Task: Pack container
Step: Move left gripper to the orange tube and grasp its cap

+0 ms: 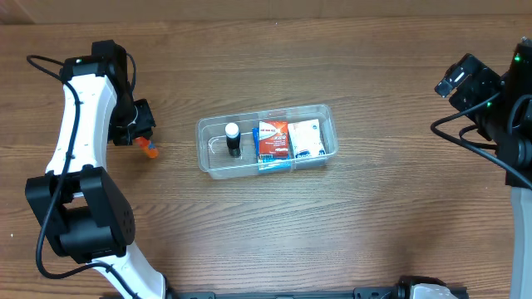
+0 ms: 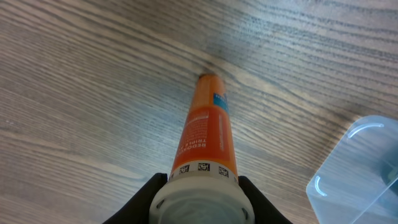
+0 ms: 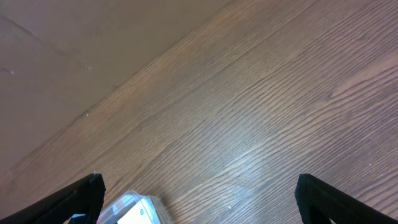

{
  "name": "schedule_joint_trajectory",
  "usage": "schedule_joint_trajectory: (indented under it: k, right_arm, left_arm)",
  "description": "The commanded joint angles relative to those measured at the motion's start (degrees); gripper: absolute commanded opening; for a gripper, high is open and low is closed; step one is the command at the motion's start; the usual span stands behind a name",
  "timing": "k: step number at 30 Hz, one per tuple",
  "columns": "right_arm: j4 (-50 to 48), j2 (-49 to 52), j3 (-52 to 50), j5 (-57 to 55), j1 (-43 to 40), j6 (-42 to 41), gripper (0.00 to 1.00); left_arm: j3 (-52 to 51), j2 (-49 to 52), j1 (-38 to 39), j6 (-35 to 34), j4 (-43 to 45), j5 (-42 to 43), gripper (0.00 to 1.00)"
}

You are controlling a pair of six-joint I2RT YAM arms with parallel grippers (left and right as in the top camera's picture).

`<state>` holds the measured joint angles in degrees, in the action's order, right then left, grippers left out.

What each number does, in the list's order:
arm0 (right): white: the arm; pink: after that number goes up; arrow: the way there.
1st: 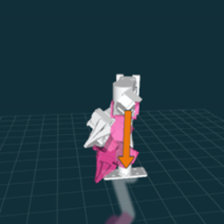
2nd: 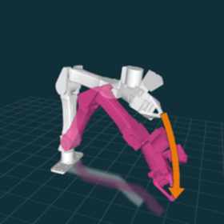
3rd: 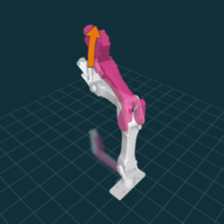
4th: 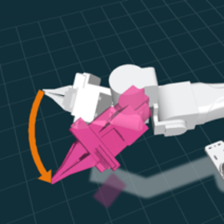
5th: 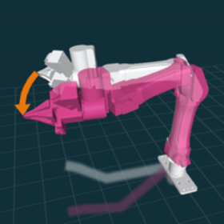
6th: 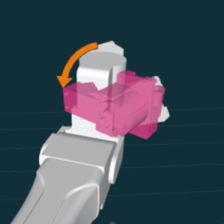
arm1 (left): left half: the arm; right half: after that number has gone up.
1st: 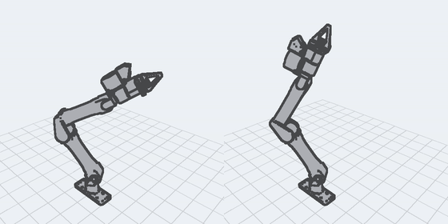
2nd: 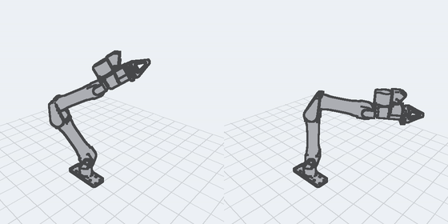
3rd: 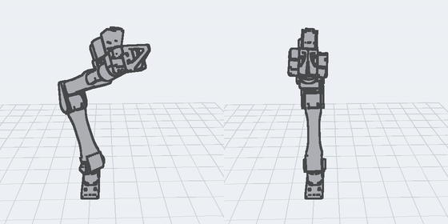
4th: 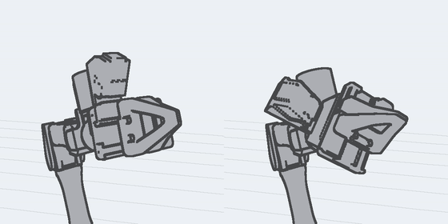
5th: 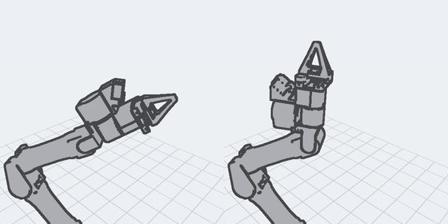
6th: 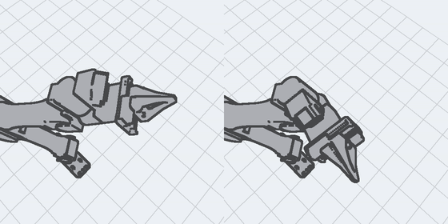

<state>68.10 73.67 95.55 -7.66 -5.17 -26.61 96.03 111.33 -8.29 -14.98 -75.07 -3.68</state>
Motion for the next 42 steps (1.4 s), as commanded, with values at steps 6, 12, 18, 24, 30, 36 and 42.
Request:
schedule_joint_trajectory:
  k: [6, 12, 18, 24, 30, 36, 42]
  right_arm:
    - [-0.4, 0.1, 0.3, 0.2, -0.2, 0.0, 1.0]
    - [-0.4, 0.1, 0.3, 0.2, -0.2, 0.0, 1.0]
    - [-0.4, 0.1, 0.3, 0.2, -0.2, 0.0, 1.0]
    - [-0.4, 0.1, 0.3, 0.2, -0.2, 0.0, 1.0]
    - [-0.4, 0.1, 0.3, 0.2, -0.2, 0.0, 1.0]
    - [-0.4, 0.1, 0.3, 0.2, -0.2, 0.0, 1.0]
    - [-0.4, 0.1, 0.3, 0.2, -0.2, 0.0, 1.0]
  left_arm:
    - [-0.3, -1.3, -0.3, 1.7, 0.8, -0.7, 0.18]
    - [-0.3, -1.6, -0.3, 1.7, 0.4, -0.7, 0.22]
    - [-0.3, -1.6, -0.3, 1.7, 0.0, -0.7, 0.36]
    - [-0.3, -1.6, -0.3, 1.7, -0.1, -0.7, 0.45]
    - [-0.3, -1.6, -0.3, 1.7, 0.4, -0.8, 0.49]
    - [-0.3, -1.6, -0.3, 1.7, 2.6, -0.8, 0.49]
    - [-0.3, -1.6, -0.3, 1.7, 2.8, -0.8, 0.25]
